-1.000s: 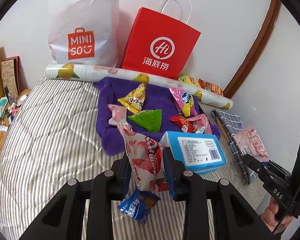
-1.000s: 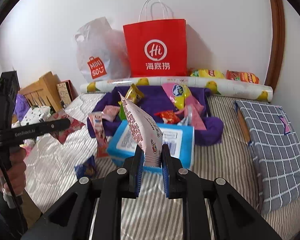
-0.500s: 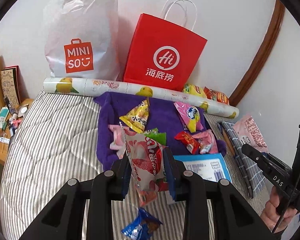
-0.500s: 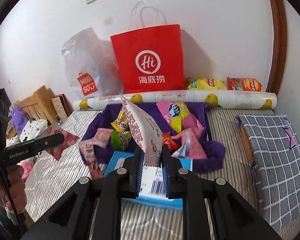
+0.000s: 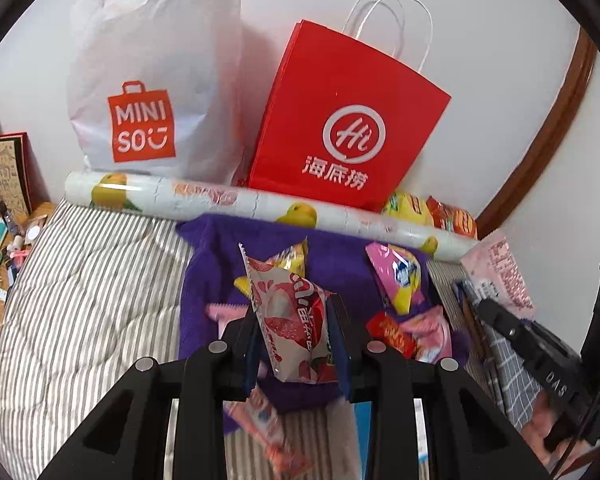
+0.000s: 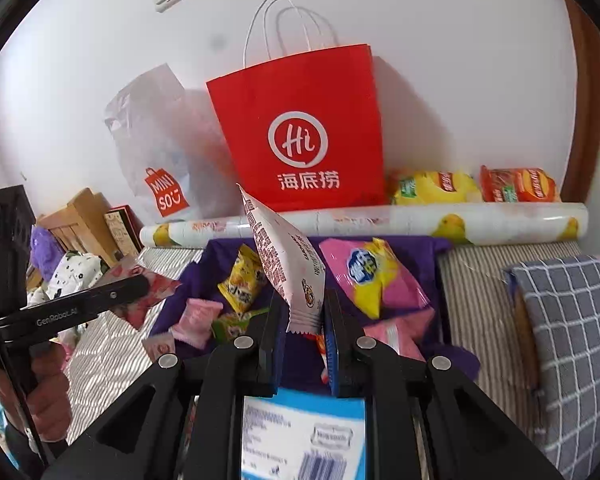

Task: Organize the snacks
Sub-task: 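Carry both held bags over to the purple towel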

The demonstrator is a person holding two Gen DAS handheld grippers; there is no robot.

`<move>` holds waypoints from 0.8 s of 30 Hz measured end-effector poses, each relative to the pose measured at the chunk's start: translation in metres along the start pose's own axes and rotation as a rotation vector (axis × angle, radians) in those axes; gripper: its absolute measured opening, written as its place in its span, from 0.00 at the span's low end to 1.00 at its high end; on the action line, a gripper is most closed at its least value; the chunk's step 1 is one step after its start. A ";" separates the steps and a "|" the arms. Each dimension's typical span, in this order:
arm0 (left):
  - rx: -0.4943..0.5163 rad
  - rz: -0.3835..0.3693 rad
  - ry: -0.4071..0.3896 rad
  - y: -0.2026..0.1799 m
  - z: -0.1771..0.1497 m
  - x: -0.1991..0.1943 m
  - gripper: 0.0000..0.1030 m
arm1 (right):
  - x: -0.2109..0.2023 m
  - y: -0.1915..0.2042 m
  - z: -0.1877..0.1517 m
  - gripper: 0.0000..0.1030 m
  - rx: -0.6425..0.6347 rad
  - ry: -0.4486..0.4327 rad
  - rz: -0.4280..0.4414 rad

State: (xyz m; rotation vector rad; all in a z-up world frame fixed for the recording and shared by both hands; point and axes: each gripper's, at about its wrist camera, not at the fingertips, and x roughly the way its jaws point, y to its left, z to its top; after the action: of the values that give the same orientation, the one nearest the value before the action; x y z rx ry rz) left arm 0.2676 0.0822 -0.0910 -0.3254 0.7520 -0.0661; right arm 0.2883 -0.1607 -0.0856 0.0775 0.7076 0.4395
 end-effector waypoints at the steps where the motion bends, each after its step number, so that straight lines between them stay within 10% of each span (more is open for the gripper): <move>1: -0.001 0.000 0.001 -0.001 0.002 0.003 0.28 | 0.003 0.000 0.002 0.17 -0.005 0.001 0.001; 24: -0.075 -0.061 0.087 0.015 -0.014 0.076 0.28 | 0.074 -0.027 -0.033 0.17 -0.007 0.122 -0.043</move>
State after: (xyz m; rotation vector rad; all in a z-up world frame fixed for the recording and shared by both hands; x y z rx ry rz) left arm 0.3130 0.0794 -0.1554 -0.4193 0.8319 -0.1107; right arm 0.3265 -0.1564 -0.1622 0.0288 0.8258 0.4078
